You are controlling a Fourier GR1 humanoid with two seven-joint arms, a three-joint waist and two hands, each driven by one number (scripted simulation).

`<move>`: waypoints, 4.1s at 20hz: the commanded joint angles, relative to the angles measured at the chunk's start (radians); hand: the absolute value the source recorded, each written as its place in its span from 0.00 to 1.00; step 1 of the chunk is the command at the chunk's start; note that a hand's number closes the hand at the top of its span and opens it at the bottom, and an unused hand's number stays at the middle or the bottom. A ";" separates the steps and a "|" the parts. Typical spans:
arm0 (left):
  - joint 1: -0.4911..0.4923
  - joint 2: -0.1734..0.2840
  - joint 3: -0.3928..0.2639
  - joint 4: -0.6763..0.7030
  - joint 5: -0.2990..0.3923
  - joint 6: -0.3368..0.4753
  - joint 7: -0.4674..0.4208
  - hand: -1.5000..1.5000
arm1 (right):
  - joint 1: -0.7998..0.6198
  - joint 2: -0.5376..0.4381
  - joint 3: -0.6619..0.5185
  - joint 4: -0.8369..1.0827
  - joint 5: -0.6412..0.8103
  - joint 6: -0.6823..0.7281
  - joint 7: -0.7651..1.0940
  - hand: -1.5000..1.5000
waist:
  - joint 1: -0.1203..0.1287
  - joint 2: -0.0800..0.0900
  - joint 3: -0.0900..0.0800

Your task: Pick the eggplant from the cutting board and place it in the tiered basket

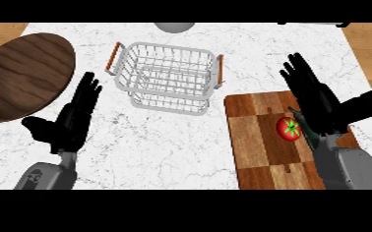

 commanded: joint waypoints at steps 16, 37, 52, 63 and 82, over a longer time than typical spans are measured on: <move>0.147 -0.083 -0.102 0.085 -0.215 0.160 0.081 0.50 | -0.031 -0.375 -0.398 0.251 0.163 -0.216 0.005 0.00 | -0.040 -0.026 0.024; 0.157 -0.077 -0.098 0.032 -0.236 0.154 0.127 0.50 | -0.131 -0.561 0.178 -0.175 0.442 0.202 0.932 0.00 | -0.034 -0.026 0.024; 0.172 -0.097 -0.045 0.047 -0.250 0.123 0.095 0.50 | -0.177 -0.458 0.324 0.036 0.643 0.333 0.957 0.00 | -0.034 -0.025 0.024; 0.171 -0.136 -0.046 0.063 -0.306 0.116 0.098 0.50 | -0.232 -0.301 0.325 0.122 0.698 0.369 0.992 0.00 | -0.034 -0.024 0.024; 0.158 -0.152 0.005 0.096 -0.322 0.084 0.081 0.50 | -0.277 -0.288 0.272 0.321 0.711 0.490 0.969 0.00 | -0.036 -0.024 0.024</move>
